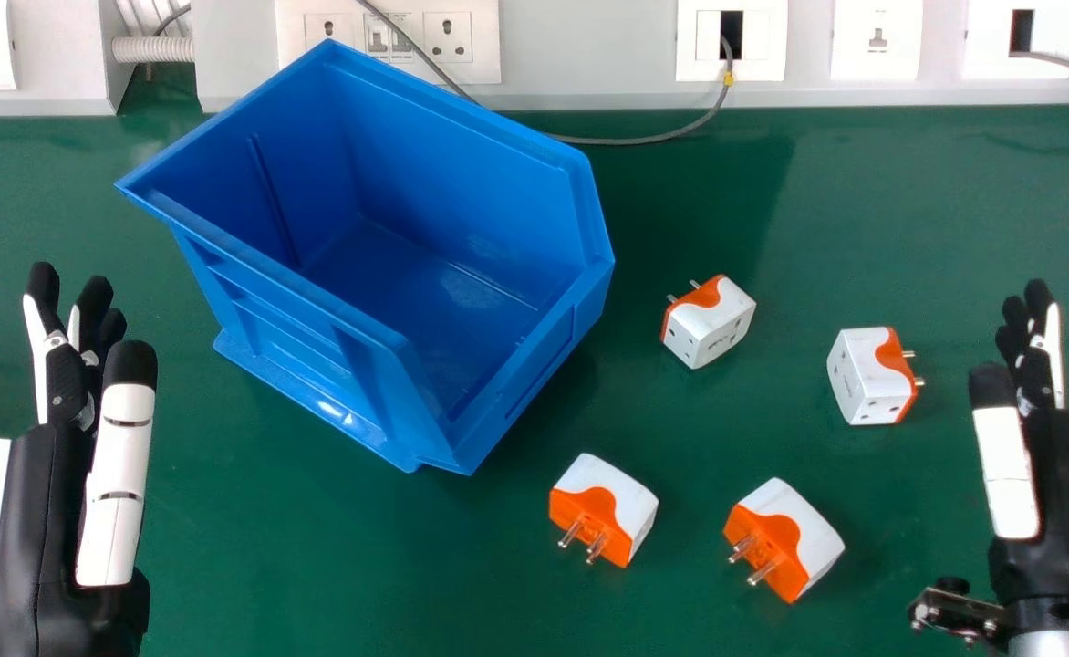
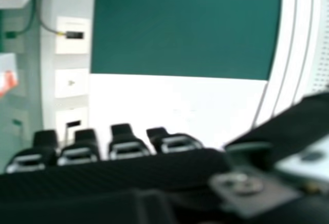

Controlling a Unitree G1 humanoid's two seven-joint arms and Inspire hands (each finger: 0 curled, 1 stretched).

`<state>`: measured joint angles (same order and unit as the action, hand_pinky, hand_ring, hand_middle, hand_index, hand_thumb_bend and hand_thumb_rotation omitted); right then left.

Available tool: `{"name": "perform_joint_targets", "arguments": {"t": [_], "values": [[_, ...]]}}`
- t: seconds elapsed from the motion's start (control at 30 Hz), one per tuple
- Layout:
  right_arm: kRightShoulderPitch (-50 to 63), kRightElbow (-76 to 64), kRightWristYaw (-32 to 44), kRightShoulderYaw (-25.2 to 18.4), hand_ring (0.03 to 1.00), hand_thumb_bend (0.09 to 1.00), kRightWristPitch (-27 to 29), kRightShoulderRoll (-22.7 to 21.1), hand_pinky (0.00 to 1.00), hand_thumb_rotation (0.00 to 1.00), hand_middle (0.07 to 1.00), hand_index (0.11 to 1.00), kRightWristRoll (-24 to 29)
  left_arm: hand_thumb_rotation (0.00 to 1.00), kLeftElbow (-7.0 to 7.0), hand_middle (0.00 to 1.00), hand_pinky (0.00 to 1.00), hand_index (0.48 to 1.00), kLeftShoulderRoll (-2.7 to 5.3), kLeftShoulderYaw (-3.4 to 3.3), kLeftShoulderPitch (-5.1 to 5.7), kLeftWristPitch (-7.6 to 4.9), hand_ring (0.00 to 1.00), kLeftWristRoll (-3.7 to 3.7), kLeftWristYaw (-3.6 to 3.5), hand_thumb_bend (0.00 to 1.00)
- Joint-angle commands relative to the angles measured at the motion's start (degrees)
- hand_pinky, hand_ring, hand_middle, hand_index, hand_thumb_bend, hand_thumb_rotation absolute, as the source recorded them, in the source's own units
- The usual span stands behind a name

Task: Pick all objects and put in blue box

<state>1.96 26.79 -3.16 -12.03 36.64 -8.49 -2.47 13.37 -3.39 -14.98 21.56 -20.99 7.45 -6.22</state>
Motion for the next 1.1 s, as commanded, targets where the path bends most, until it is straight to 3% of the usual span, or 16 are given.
{"name": "perform_joint_targets", "arguments": {"t": [0.0, 0.2, 0.27, 0.33, 0.57, 0.67, 0.8, 1.07], "values": [[-1.2, -0.55, -1.06, 0.17, 1.0, 0.682, 0.06, -0.13, 0.95, 1.0, 1.0, 1.0, -0.41, 0.86, 0.04, 1.0, 1.0, 0.988, -0.96, -0.55, -0.66, -0.8, 1.0, 0.25, -0.06, 0.5], [-2.07, 0.33, -1.05, 0.5, 1.0, 0.689, 0.43, -0.02, 0.95, 1.0, 1.0, 1.0, 0.08, 0.87, -0.22, 1.0, 1.0, 0.991, -1.37, -0.57, -1.32, -0.12, 1.0, -0.46, 0.47, 0.51], [-2.02, 0.25, -1.17, 0.58, 1.0, 0.683, 0.35, -0.28, 0.95, 1.0, 1.0, 1.0, -0.31, 0.87, -0.11, 1.0, 1.0, 0.992, -1.37, -0.49, -1.37, 0.12, 1.0, -0.22, 0.4, 0.51], [-1.79, 0.05, -1.45, 0.57, 1.0, 0.684, 0.28, -0.4, 0.95, 1.0, 1.0, 1.0, -0.69, 0.87, -0.14, 1.0, 1.0, 0.994, -1.31, -0.46, -1.4, -0.18, 1.0, -0.05, 0.3, 0.52], [0.28, 0.32, -1.59, 0.61, 1.0, 0.691, 1.01, -1.47, 0.95, 1.0, 1.0, 1.0, -2.15, 0.87, -0.14, 1.0, 1.0, 0.995, -0.84, -0.08, -0.47, -0.97, 1.0, -0.76, 0.48, 0.54], [2.38, -0.02, -3.01, 0.83, 1.0, 0.723, 1.39, -1.75, 0.96, 1.0, 1.0, 1.0, -4.59, 0.87, -0.23, 1.0, 1.0, 0.993, -0.8, 0.0, 0.04, -0.94, 1.0, -0.17, 0.02, 0.53], [5.16, 1.68, -6.47, 1.62, 1.0, 0.734, 5.59, -2.43, 0.97, 1.0, 1.0, 1.0, -9.74, 0.86, -0.17, 1.0, 1.0, 0.994, -0.7, -0.03, 0.69, -0.88, 1.0, -0.63, 0.25, 0.46], [9.39, 2.39, -16.42, 4.7, 1.0, 0.725, 9.17, -3.62, 0.98, 1.0, 1.0, 1.0, -22.69, 0.86, -0.57, 1.0, 1.0, 0.992, -1.38, -0.12, 1.16, -0.33, 1.0, 0.72, -1.01, 0.42]]}}
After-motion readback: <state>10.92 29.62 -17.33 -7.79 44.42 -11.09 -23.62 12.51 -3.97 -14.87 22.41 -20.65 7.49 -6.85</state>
